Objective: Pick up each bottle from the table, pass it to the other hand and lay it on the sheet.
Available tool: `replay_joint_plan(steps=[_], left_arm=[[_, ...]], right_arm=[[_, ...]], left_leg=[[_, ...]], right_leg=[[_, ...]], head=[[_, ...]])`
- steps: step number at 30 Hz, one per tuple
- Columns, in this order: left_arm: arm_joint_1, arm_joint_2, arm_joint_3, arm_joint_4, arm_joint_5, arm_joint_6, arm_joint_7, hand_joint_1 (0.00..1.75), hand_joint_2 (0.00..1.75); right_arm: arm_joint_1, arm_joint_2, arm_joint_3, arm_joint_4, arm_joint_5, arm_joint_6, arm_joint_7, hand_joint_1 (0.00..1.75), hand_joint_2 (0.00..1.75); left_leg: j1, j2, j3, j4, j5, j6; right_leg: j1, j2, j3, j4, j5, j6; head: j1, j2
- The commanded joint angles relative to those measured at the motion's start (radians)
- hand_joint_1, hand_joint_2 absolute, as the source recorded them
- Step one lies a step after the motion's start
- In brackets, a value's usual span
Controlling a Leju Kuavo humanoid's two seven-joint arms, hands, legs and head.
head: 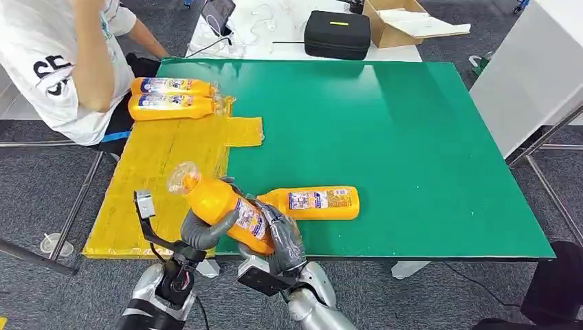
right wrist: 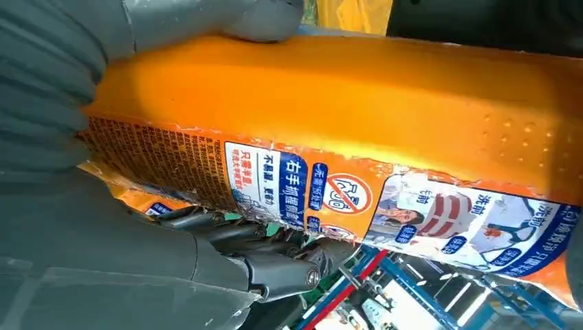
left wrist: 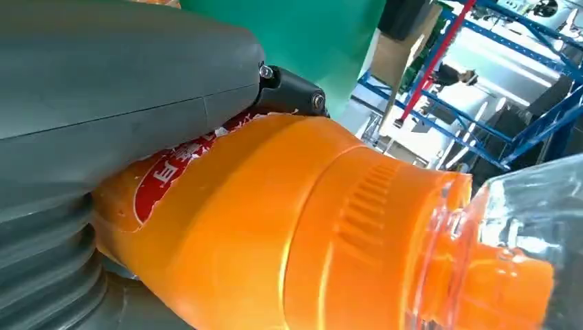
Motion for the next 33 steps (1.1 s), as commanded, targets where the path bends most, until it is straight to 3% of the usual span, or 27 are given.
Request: replay_joint_plan(steps=[1, 2, 8, 11, 13, 16, 26, 27, 28, 33], left_arm=[[-0.038, 0.011, -0.029, -0.013, -0.065, 0.020, -0.049, 1.75, 1.75], [-0.037, 0.007, -0.010, -0.021, -0.062, 0.041, -0.040, 1.75, 1.75], [-0.053, 0.008, 0.037, -0.025, -0.062, 0.097, -0.017, 1.75, 1.75], [-0.104, 0.014, 0.104, -0.010, -0.155, 0.267, -0.080, 1.75, 1.75], [-0.163, 0.025, 0.163, 0.007, -0.264, 0.411, -0.136, 1.75, 1.75], [-0.233, 0.029, 0.236, 0.038, -0.340, 0.504, -0.169, 1.75, 1.75], [-0.291, 0.026, 0.318, -0.007, -0.408, 0.603, -0.208, 1.75, 1.75], [-0.291, 0.026, 0.318, -0.011, -0.410, 0.603, -0.211, 1.75, 1.75], [-0.294, 0.020, 0.330, -0.020, -0.394, 0.601, -0.212, 1.75, 1.75], [-0.303, 0.069, 0.289, -0.051, -0.537, 0.678, -0.211, 1.75, 1.75]], right_arm=[[-0.014, -0.012, -0.035, 0.011, -0.039, 0.001, 0.018, 0.00, 1.75], [-0.008, -0.015, -0.048, -0.014, -0.055, 0.012, 0.026, 0.00, 0.00], [0.013, -0.035, -0.072, -0.106, -0.084, 0.043, 0.033, 0.00, 0.00], [0.048, -0.054, -0.119, -0.269, -0.181, 0.055, -0.017, 0.00, 0.00], [0.079, -0.071, -0.142, -0.425, -0.247, 0.089, -0.010, 0.00, 0.00], [0.110, -0.086, -0.158, -0.573, -0.295, 0.117, 0.020, 0.00, 0.00], [0.137, -0.084, -0.172, -0.621, -0.371, 0.126, -0.014, 0.00, 0.00], [0.139, -0.078, -0.178, -0.624, -0.388, 0.127, -0.020, 0.00, 0.00], [0.141, -0.079, -0.180, -0.623, -0.398, 0.130, -0.022, 0.00, 0.00], [0.128, -0.086, -0.186, -0.594, -0.433, 0.149, -0.017, 0.00, 0.00]], left_leg=[[0.000, -0.001, 0.005, 0.000, -0.002, 0.002], [0.000, -0.001, 0.003, 0.000, -0.001, 0.001], [0.000, 0.000, 0.001, 0.000, 0.000, 0.001], [0.000, -0.001, 0.001, 0.000, 0.000, 0.001], [0.000, -0.002, 0.001, 0.001, 0.000, 0.001], [0.000, -0.003, -0.001, 0.002, 0.000, 0.001], [0.000, 0.000, 0.001, 0.000, 0.000, 0.001], [0.000, 0.000, 0.007, 0.000, -0.002, 0.002], [0.000, -0.001, 0.002, 0.000, 0.000, 0.001], [0.000, 0.000, 0.002, 0.001, -0.001, 0.001]], right_leg=[[0.000, -0.002, 0.006, 0.000, -0.002, -0.001], [0.000, -0.002, 0.004, 0.000, -0.001, -0.001], [0.000, -0.001, 0.002, 0.000, 0.000, -0.001], [0.001, -0.002, 0.002, 0.000, -0.001, -0.001], [0.000, -0.003, 0.001, 0.001, -0.001, -0.001], [0.001, -0.004, 0.000, 0.002, -0.001, -0.001], [0.000, -0.001, 0.002, 0.000, -0.001, -0.001], [0.001, -0.002, 0.008, 0.000, -0.003, -0.002], [0.000, -0.002, 0.003, 0.000, -0.001, -0.001], [0.001, -0.001, 0.003, 0.000, -0.001, -0.001]], head=[[0.000, 0.000], [0.000, 0.000], [0.000, 0.000], [0.000, 0.000], [0.000, 0.000], [0.000, 0.000], [0.000, 0.000], [0.000, 0.000], [0.000, 0.000], [0.000, 0.000]])
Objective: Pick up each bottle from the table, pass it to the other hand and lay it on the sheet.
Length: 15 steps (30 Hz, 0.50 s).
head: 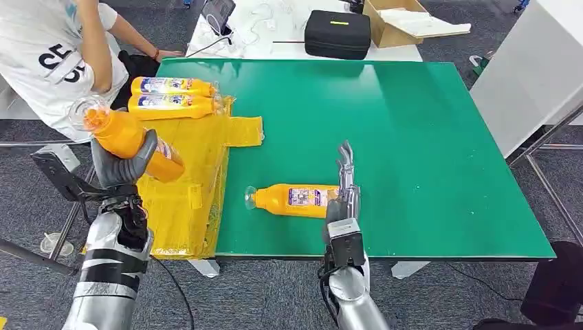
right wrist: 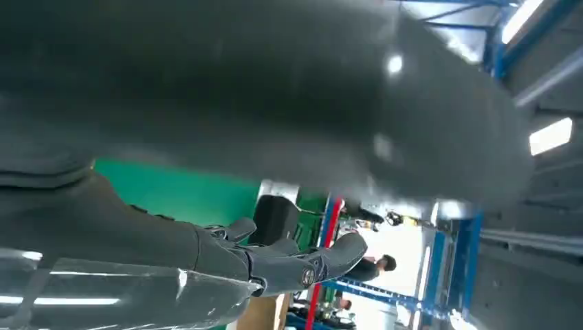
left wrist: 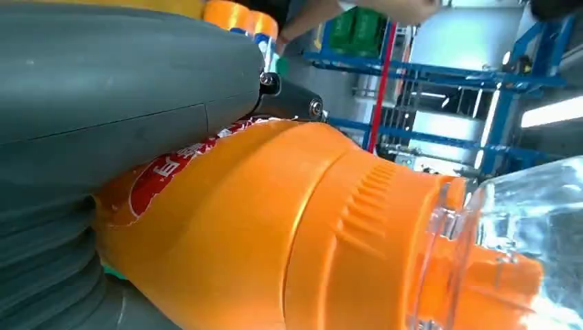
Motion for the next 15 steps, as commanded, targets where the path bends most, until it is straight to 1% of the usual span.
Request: replay_joint_plan(steps=[1, 2, 3, 4, 5, 6, 7, 8, 9, 10, 11, 12, 14, 15], left_arm=[[-0.070, 0.066, -0.028, 0.027, -0.248, 0.141, -0.011, 1.75, 1.75], [-0.082, 0.071, -0.044, 0.078, -0.318, 0.174, -0.011, 1.75, 1.75], [-0.106, 0.111, -0.127, 0.169, -0.550, 0.316, -0.001, 1.75, 1.75], [-0.125, 0.106, -0.122, 0.238, -0.572, 0.332, -0.025, 1.75, 1.75], [-0.147, 0.123, -0.159, 0.310, -0.673, 0.366, -0.011, 1.75, 1.75], [-0.164, 0.129, -0.169, 0.370, -0.736, 0.436, -0.037, 1.75, 1.75], [-0.187, 0.135, -0.190, 0.441, -0.795, 0.448, -0.026, 1.75, 1.75], [-0.189, 0.136, -0.190, 0.450, -0.795, 0.453, -0.031, 1.75, 1.75], [-0.202, 0.145, -0.210, 0.488, -0.834, 0.452, -0.028, 1.75, 1.75], [-0.220, 0.160, -0.254, 0.545, -0.922, 0.465, 0.011, 1.75, 1.75], [-0.222, 0.163, -0.253, 0.551, -0.923, 0.461, 0.011, 1.75, 1.75], [-0.233, 0.175, -0.276, 0.594, -0.979, 0.473, 0.017, 1.75, 1.75], [-0.243, 0.187, -0.296, 0.637, -1.010, 0.438, 0.023, 1.75, 1.75], [-0.249, 0.191, -0.307, 0.654, -1.031, 0.429, 0.035, 1.75, 1.75]], right_arm=[[-0.023, -0.028, -0.030, 0.019, -0.042, 0.028, -0.007, 0.00, 0.00], [-0.033, -0.027, -0.027, 0.028, -0.042, 0.032, -0.008, 0.00, 0.00], [-0.049, -0.027, -0.015, 0.035, -0.054, 0.054, -0.019, 0.00, 0.00], [-0.059, -0.025, -0.008, 0.038, -0.053, 0.054, -0.018, 0.00, 0.00], [-0.067, -0.026, 0.000, 0.039, -0.052, 0.058, -0.017, 0.00, 0.00], [-0.076, -0.026, 0.007, 0.038, -0.056, 0.061, -0.012, 0.00, 0.00], [-0.081, -0.026, 0.015, 0.037, -0.062, 0.066, -0.009, 0.00, 0.00], [-0.082, -0.026, 0.017, 0.037, -0.063, 0.066, -0.008, 0.00, 0.00], [-0.084, -0.028, 0.022, 0.034, -0.063, 0.068, -0.008, 0.00, 0.00], [-0.088, -0.031, 0.032, 0.033, -0.066, 0.073, -0.006, 0.00, 0.00], [-0.089, -0.030, 0.033, 0.031, -0.066, 0.073, -0.006, 0.00, 0.00], [-0.088, -0.035, 0.042, 0.029, -0.067, 0.079, -0.003, 0.00, 0.00], [-0.089, -0.039, 0.050, 0.033, -0.069, 0.091, -0.004, 0.00, 0.00], [-0.090, -0.040, 0.052, 0.035, -0.070, 0.095, -0.004, 0.00, 0.00]], left_leg=[[0.000, 0.001, 0.002, 0.000, -0.001, 0.001], [0.000, 0.000, 0.002, 0.000, 0.000, 0.001], [0.000, 0.000, 0.005, -0.001, -0.001, 0.001], [0.000, 0.001, 0.007, -0.001, -0.001, 0.001], [-0.001, 0.000, 0.002, -0.001, 0.000, 0.001], [0.000, 0.000, 0.005, -0.001, 0.000, 0.001], [-0.001, -0.001, 0.005, -0.002, 0.000, 0.001], [-0.001, -0.001, 0.004, -0.001, 0.001, 0.001], [-0.001, 0.000, 0.009, -0.002, 0.000, 0.001], [-0.001, -0.001, 0.005, -0.001, 0.000, 0.001], [-0.001, 0.000, 0.003, -0.001, 0.001, 0.001], [-0.001, 0.002, 0.006, -0.001, 0.000, 0.002], [-0.001, 0.002, 0.003, -0.001, 0.000, 0.001], [-0.001, 0.002, 0.006, -0.001, -0.001, 0.002]], right_leg=[[0.001, -0.001, 0.002, 0.000, -0.001, -0.001], [0.000, -0.001, 0.002, 0.000, 0.000, -0.001], [0.000, -0.001, 0.005, -0.001, -0.001, -0.001], [0.001, -0.001, 0.007, -0.001, -0.001, -0.002], [0.000, -0.001, 0.002, 0.000, 0.000, -0.001], [0.000, -0.001, 0.005, -0.001, -0.001, -0.001], [0.000, -0.002, 0.005, -0.001, -0.001, -0.001], [-0.001, -0.002, 0.003, 0.000, 0.000, -0.001], [0.000, -0.002, 0.009, -0.001, -0.001, -0.002], [0.000, -0.001, 0.005, -0.001, -0.001, -0.001], [0.000, 0.000, 0.003, -0.001, 0.000, -0.001], [0.000, 0.001, 0.006, -0.001, 0.000, -0.001], [0.000, 0.001, 0.003, 0.000, 0.000, -0.001], [0.000, 0.000, 0.006, -0.001, -0.001, -0.001]], head=[[0.000, 0.000], [0.000, 0.000], [0.000, 0.000], [0.000, 0.000], [0.000, 0.000], [0.000, 0.000], [0.000, 0.000], [0.000, 0.000], [0.000, 0.000], [0.000, 0.000], [0.000, 0.000], [0.000, 0.000], [0.000, 0.000], [0.000, 0.000]])
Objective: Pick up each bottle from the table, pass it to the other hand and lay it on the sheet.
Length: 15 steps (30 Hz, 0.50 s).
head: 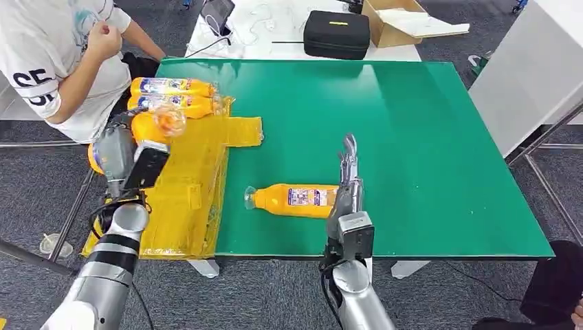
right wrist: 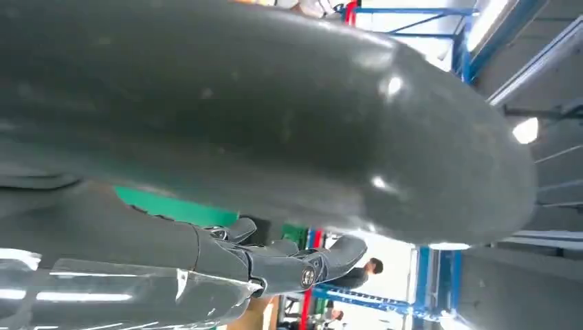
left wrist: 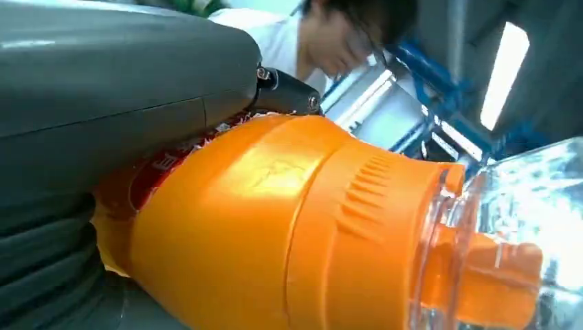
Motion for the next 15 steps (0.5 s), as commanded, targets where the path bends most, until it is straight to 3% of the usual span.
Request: replay_joint_plan(steps=[1, 12, 13, 15], left_arm=[[-0.141, 0.099, -0.176, 0.405, -0.166, -0.065, 0.050, 1.75, 1.75], [-0.162, 0.128, -0.247, 0.480, -0.283, -0.197, 0.116, 1.75, 1.75], [-0.165, 0.130, -0.247, 0.488, -0.284, -0.234, 0.125, 1.75, 1.75], [-0.162, 0.134, -0.252, 0.492, -0.291, -0.244, 0.132, 1.75, 1.75]], right_arm=[[-0.053, -0.036, 0.053, 0.045, -0.013, 0.033, 0.008, 0.00, 0.00], [-0.066, -0.031, 0.073, 0.076, -0.015, 0.081, 0.022, 0.00, 0.00], [-0.066, -0.030, 0.073, 0.079, -0.017, 0.085, 0.022, 0.00, 1.75], [-0.068, -0.029, 0.079, 0.088, -0.016, 0.092, 0.022, 0.00, 1.75]], left_leg=[[0.000, 0.002, 0.005, -0.001, -0.001, 0.001], [0.000, 0.002, 0.005, 0.000, -0.002, 0.001], [0.000, 0.002, 0.003, 0.000, -0.001, 0.001], [0.000, 0.002, 0.004, 0.000, -0.002, 0.001]], right_leg=[[0.000, 0.001, 0.004, -0.001, -0.001, -0.001], [0.001, 0.000, 0.004, 0.000, -0.001, -0.001], [0.000, 0.001, 0.003, 0.000, -0.001, -0.001], [0.001, 0.000, 0.004, 0.000, -0.001, -0.001]], head=[[0.000, 0.000], [0.000, 0.000], [0.000, 0.000], [0.000, 0.000]])
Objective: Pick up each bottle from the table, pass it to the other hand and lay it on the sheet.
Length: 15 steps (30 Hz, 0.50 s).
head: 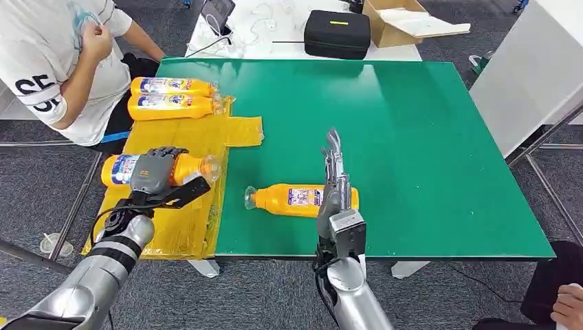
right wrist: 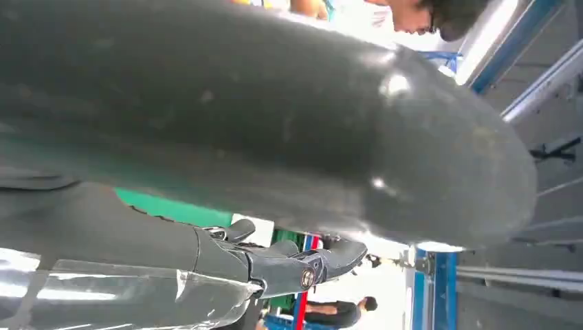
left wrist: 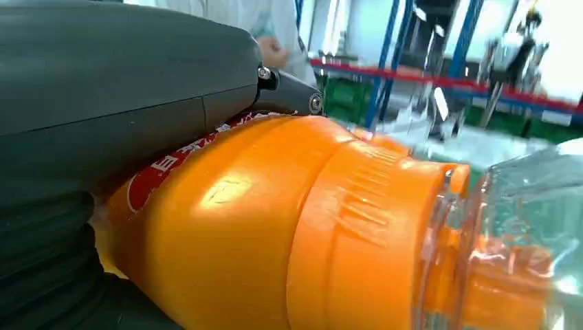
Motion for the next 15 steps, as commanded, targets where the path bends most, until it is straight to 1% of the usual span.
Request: replay_joint_plan(steps=[1, 2, 4, 5, 6, 7, 8, 9, 11, 12, 13, 14, 15], left_arm=[[-0.075, 0.044, -0.088, 0.151, -0.036, -0.114, 0.035, 1.75, 1.75], [-0.075, 0.044, -0.088, 0.151, -0.036, -0.114, 0.035, 1.75, 1.75], [-0.071, 0.045, -0.089, 0.150, -0.039, -0.111, 0.036, 1.75, 1.75], [-0.071, 0.045, -0.089, 0.150, -0.039, -0.111, 0.036, 1.75, 1.75], [-0.070, 0.041, -0.090, 0.155, -0.038, -0.131, 0.036, 1.75, 1.75], [-0.070, 0.041, -0.090, 0.155, -0.038, -0.131, 0.036, 1.75, 1.75], [-0.068, 0.038, -0.079, 0.158, -0.020, -0.185, 0.030, 1.75, 1.75], [-0.065, 0.039, -0.080, 0.157, -0.019, -0.198, 0.029, 1.75, 1.75], [-0.063, 0.039, -0.077, 0.158, -0.013, -0.217, 0.025, 1.75, 1.75], [-0.062, 0.039, -0.075, 0.163, -0.006, -0.245, 0.024, 1.75, 1.75], [-0.060, 0.042, -0.078, 0.163, 0.000, -0.284, 0.020, 1.31, 1.75], [-0.059, 0.045, -0.080, 0.164, 0.000, -0.294, 0.019, 0.51, 1.75], [-0.058, 0.048, -0.081, 0.167, 0.001, -0.303, 0.016, 0.33, 1.75]], right_arm=[[-0.047, -0.024, 0.036, 0.088, -0.004, 0.025, 0.008, 0.00, 1.75], [-0.047, -0.024, 0.036, 0.088, -0.004, 0.025, 0.008, 0.00, 1.75], [-0.050, -0.023, 0.039, 0.099, -0.005, 0.027, 0.008, 0.00, 1.75], [-0.050, -0.023, 0.039, 0.099, -0.005, 0.027, 0.008, 0.00, 1.75], [-0.050, -0.024, 0.039, 0.104, -0.004, 0.029, 0.008, 0.00, 1.75], [-0.050, -0.024, 0.039, 0.104, -0.004, 0.029, 0.008, 0.00, 1.75], [-0.053, -0.022, 0.036, 0.111, -0.005, 0.035, 0.008, 0.00, 1.75], [-0.054, -0.022, 0.037, 0.114, -0.005, 0.039, 0.009, 0.00, 1.75], [-0.055, -0.020, 0.038, 0.121, -0.005, 0.043, 0.010, 0.00, 1.75], [-0.057, -0.018, 0.037, 0.126, -0.005, 0.045, 0.010, 0.00, 1.75], [-0.059, -0.018, 0.037, 0.133, -0.005, 0.053, 0.011, 0.00, 1.75], [-0.059, -0.018, 0.038, 0.137, -0.005, 0.055, 0.011, 0.00, 1.75], [-0.061, -0.017, 0.038, 0.143, -0.005, 0.056, 0.011, 0.00, 1.75]], left_leg=[[0.000, 0.001, 0.004, 0.000, -0.001, 0.001], [0.000, 0.002, 0.003, 0.000, -0.001, 0.001], [0.000, 0.003, 0.007, 0.000, -0.003, 0.002], [0.000, 0.001, 0.002, 0.000, -0.001, 0.001], [0.000, 0.001, 0.005, 0.000, -0.002, 0.001], [0.000, 0.001, 0.003, 0.000, -0.001, 0.001], [0.000, 0.001, 0.003, 0.000, -0.001, 0.001], [0.000, 0.001, 0.005, 0.000, -0.002, 0.001], [0.000, 0.001, 0.002, 0.000, -0.001, 0.001], [0.000, 0.002, 0.005, 0.000, -0.002, 0.001], [0.000, 0.002, 0.004, 0.000, -0.001, 0.001], [0.000, 0.002, 0.003, 0.000, -0.001, 0.001], [0.000, 0.003, 0.005, -0.001, -0.002, 0.001]], right_leg=[[0.000, 0.000, 0.004, -0.001, -0.001, -0.001], [0.000, 0.001, 0.002, -0.001, 0.000, -0.001], [0.001, 0.001, 0.007, -0.001, -0.002, -0.002], [0.001, 0.000, 0.002, -0.001, 0.000, -0.001], [0.001, 0.000, 0.005, -0.001, -0.001, -0.001], [0.001, 0.000, 0.003, -0.001, -0.001, -0.001], [0.001, 0.000, 0.003, -0.001, -0.001, -0.001], [0.001, 0.000, 0.005, -0.001, -0.001, -0.001], [0.000, 0.000, 0.003, -0.001, 0.000, -0.001], [0.001, 0.001, 0.005, -0.001, -0.001, -0.001], [0.001, 0.001, 0.004, -0.001, -0.001, -0.001], [0.000, 0.001, 0.003, -0.001, 0.000, -0.001], [0.000, 0.001, 0.005, -0.001, -0.001, -0.001]], head=[[0.000, 0.000], [0.000, 0.000], [0.000, 0.000], [0.000, 0.000], [0.000, 0.000], [0.000, 0.000], [0.000, 0.000], [0.000, 0.000], [0.000, 0.000], [0.000, 0.000], [0.000, 0.000], [0.000, 0.000], [0.000, 0.000]])
